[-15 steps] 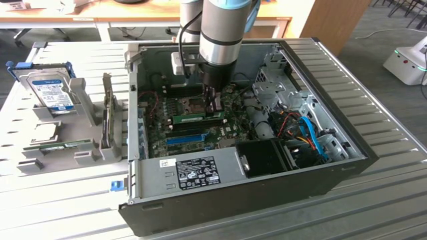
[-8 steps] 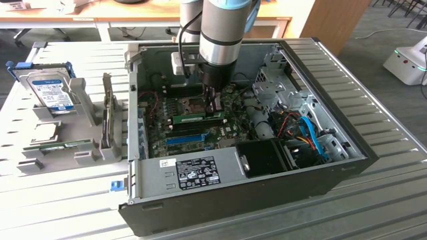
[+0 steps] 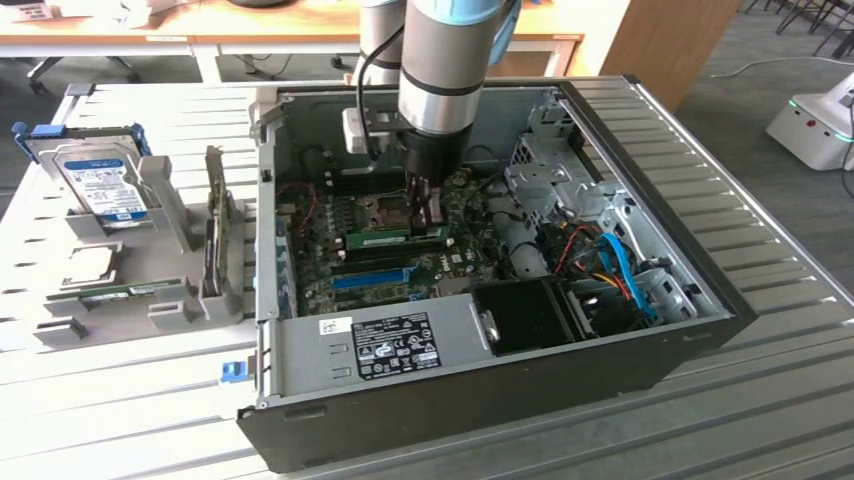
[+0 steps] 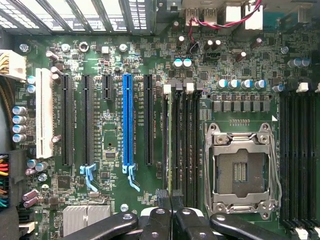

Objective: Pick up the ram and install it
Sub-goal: 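Insert the ram into the slot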

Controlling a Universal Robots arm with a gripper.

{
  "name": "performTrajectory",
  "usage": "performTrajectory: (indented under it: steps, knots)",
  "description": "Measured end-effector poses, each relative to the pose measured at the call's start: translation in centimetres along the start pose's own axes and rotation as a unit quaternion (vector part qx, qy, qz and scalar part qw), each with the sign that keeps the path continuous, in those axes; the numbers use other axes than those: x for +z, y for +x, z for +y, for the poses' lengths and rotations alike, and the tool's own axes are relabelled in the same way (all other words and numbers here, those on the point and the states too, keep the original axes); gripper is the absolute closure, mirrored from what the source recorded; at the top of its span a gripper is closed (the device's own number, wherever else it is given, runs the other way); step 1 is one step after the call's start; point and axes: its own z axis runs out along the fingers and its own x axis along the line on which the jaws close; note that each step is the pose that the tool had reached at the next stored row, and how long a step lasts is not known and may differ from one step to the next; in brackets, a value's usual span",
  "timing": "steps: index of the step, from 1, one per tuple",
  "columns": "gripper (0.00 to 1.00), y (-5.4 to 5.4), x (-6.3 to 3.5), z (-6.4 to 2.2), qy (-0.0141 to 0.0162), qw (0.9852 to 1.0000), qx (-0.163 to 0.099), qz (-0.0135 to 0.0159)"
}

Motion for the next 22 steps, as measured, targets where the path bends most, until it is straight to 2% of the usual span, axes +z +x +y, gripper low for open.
performTrajectory:
  steps: [22]
  knots:
    - [0.88,0.01,0.32,0.09,0.0,1.0,0.001,0.0]
